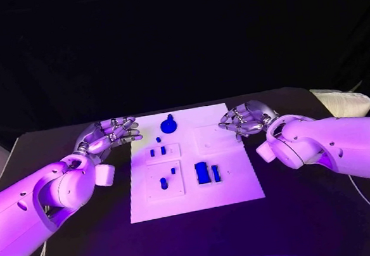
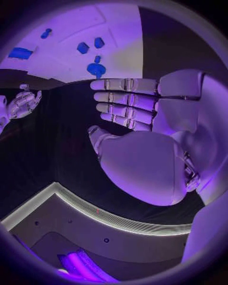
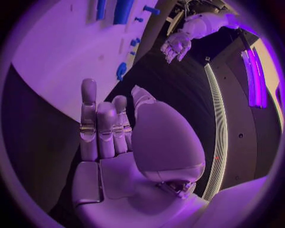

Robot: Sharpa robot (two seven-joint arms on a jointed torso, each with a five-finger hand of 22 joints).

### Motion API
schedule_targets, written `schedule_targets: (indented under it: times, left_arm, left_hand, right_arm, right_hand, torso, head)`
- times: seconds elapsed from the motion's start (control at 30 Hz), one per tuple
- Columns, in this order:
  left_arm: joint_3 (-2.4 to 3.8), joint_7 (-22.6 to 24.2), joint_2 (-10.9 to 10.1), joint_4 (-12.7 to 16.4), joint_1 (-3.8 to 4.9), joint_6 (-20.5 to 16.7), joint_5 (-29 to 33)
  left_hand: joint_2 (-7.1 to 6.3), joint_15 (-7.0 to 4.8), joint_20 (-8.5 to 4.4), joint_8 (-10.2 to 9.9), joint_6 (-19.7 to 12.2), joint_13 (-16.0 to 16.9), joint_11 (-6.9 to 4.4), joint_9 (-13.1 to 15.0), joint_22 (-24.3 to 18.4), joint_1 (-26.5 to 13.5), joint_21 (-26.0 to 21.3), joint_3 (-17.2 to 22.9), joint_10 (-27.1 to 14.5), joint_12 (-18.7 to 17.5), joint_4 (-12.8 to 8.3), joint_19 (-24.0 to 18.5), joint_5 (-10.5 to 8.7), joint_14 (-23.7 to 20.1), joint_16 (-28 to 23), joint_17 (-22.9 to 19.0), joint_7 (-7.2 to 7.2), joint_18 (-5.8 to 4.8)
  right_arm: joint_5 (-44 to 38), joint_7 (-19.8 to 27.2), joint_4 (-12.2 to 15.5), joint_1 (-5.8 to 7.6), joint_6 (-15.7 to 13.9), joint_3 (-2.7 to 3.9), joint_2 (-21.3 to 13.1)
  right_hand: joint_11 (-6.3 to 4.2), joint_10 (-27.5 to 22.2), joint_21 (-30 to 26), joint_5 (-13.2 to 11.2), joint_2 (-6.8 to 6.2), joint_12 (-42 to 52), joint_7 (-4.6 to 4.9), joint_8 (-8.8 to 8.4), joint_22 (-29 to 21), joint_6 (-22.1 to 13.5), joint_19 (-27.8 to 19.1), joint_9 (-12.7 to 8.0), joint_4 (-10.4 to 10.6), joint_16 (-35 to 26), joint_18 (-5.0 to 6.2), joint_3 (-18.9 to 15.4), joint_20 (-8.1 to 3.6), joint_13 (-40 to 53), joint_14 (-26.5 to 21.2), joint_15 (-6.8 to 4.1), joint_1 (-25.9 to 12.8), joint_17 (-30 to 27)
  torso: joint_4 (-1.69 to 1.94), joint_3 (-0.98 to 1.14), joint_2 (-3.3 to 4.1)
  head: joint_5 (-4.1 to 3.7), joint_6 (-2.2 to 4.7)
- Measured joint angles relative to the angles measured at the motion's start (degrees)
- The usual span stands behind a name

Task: Assemble the parts on the task board

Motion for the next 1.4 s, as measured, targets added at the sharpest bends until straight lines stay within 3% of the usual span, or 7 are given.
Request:
schedule_targets:
  times: [0.23,0.6,0.8,0.97,1.03,1.23,1.4]
  left_arm:
    - [0.03,3.5,3.2,-5.3,0.0,-2.2,1.4]
    - [0.16,6.8,6.9,-11.8,0.03,-6.1,1.8]
    - [-0.67,6.7,6.7,-11.3,0.21,-6.7,1.9]
    - [-3.19,6.7,6.4,-8.2,1.45,-8.5,2.4]
    - [-4.77,6.9,6.2,-6.1,2.34,-10.1,2.8]
    - [-10.23,8.2,5.6,1.4,5.55,-17.6,4.6]
    - [-13.26,9.5,5.1,5.8,7.21,-24.2,6.4]
  left_hand:
    - [0.29,2.4,2.56,-3.6,-2.5,-0.1,1.51,-2.5,-5.6,0.3,-7.4,-2.0,-2.2,-7.8,0.0,-3.2,0.0,-3.0,-11.1,-2.4,-2.74,0.0]
    - [0.99,2.88,3.35,-4.8,-1.6,-0.1,1.05,-3.5,-9.5,0.4,-9.2,-4.4,-4.7,-8.3,-0.1,-5.6,0.0,-4.7,-15.9,-4.9,-3.31,0.0]
    - [6.85,-2.5,-5.82,-10.6,-26.6,-2.1,-4.6,-9.7,-13.7,-15.7,-11.2,-13.9,-33.5,-10.2,-8.6,-31.8,-6.04,-29.6,-21.1,-11.8,-7.41,-5.04]
    - [9.29,-5.11,-10.06,-13.2,-38.6,-3.0,-7.34,-12.6,-15.7,-28.7,-12.1,-18.3,-47.3,-11.1,-12.6,-44.0,-9.02,-41.5,-23.4,-15.1,-9.36,-7.08]
    - [9.91,-5.73,-11.05,-13.9,-41.4,-3.2,-8.0,-13.4,-16.2,-40.5,-12.1,-19.2,-50.5,-11.3,-13.5,-46.8,-9.73,-44.3,-23.9,-15.8,-9.8,-7.61]
    - [10.74,-6.59,-12.63,-14.5,-45.5,-3.5,-8.92,-14.3,-16.9,-68.5,-12.4,-20.7,-55.2,-11.6,-15.0,-50.9,-10.65,-48.3,-24.5,-17.0,-10.47,-8.52]
    - [11.02,-6.99,-13.01,-14.8,-46.6,-3.6,-9.22,-14.7,-17.1,-77.7,-12.6,-21.1,-56.5,-11.6,-15.1,-52.1,-10.9,-49.4,-24.7,-17.3,-10.73,-8.52]
  right_arm:
    - [9.1,9.1,-8.4,-0.04,0.2,0.87,4.5]
    - [14.4,16.0,-14.7,-0.37,1.5,1.51,8.6]
    - [14.8,16.0,-13.7,-0.77,1.2,1.98,8.3]
    - [16.3,16.2,-9.5,-2.18,0.0,3.62,7.5]
    - [17.6,16.7,-6.5,-3.16,-1.0,4.72,6.9]
    - [22.8,19.0,1.8,-5.72,-5.2,7.63,5.5]
    - [26.7,20.8,5.3,-6.86,-8.3,8.72,4.8]
  right_hand:
    - [3.03,-1.8,-12.1,-2.0,-3.02,-24.2,2.36,-3.1,-19.3,-0.8,-9.3,-4.4,-0.2,-27.5,-0.01,11.1,4.46,-31.9,-12.2,4.39,1.1,-17.3]
    - [4.6,-1.0,-12.1,-2.2,-4.3,-29.2,3.29,-5.94,-35.5,-0.7,-12.6,-7.3,-1.4,-39.6,-0.04,14.4,6.52,-47.3,-12.8,6.27,0.7,-26.0]
    - [0.51,-21.5,-14.1,-8.9,2.03,-33.4,-2.45,-10.73,-49.5,-29.3,-37.8,-18.9,-9.7,-47.9,-4.93,2.2,0.38,-53.5,-34.4,3.43,-14.6,-40.9]
    - [-1.6,-45.2,-15.0,-12.1,5.29,-35.2,-5.34,-12.9,-56.1,-42.9,-57.0,-24.4,-13.6,-51.8,-7.46,-3.8,-2.71,-56.4,-56.5,2.03,-28.8,-47.9]
    - [-2.09,-50.8,-15.1,-12.8,6.02,-35.4,-5.99,-13.37,-57.6,-46.0,-61.4,-25.7,-14.6,-52.6,-7.69,-5.0,-3.43,-57.1,-61.7,1.7,-42.6,-49.5]
    - [-2.81,-59.1,-15.4,-13.8,7.14,-36.1,-6.97,-13.83,-59.8,-50.6,-68.0,-27.6,-16.0,-53.9,-8.6,-7.0,-4.47,-58.0,-69.4,1.19,-66.8,-51.9]
    - [-3.03,-61.7,-15.4,-14.1,7.5,-36.2,-7.29,-14.13,-60.5,-51.9,-70.0,-28.1,-16.3,-54.3,-8.59,-7.6,-4.89,-58.3,-71.7,1.08,-74.4,-52.7]
  torso:
    - [-0.54,0.02,-0.89]
    - [-0.68,0.49,-1.74]
    - [-0.72,0.55,-1.98]
    - [-0.95,0.76,-3.26]
    - [-1.08,0.91,-4.08]
    - [-1.4,1.2,-5.65]
    - [-1.5,1.28,-6.11]
  head:
    - [0.68,2.35]
    - [2.22,5.78]
    - [2.37,6.05]
    - [3.01,7.39]
    - [3.39,8.11]
    - [3.97,9.31]
    - [4.04,9.5]
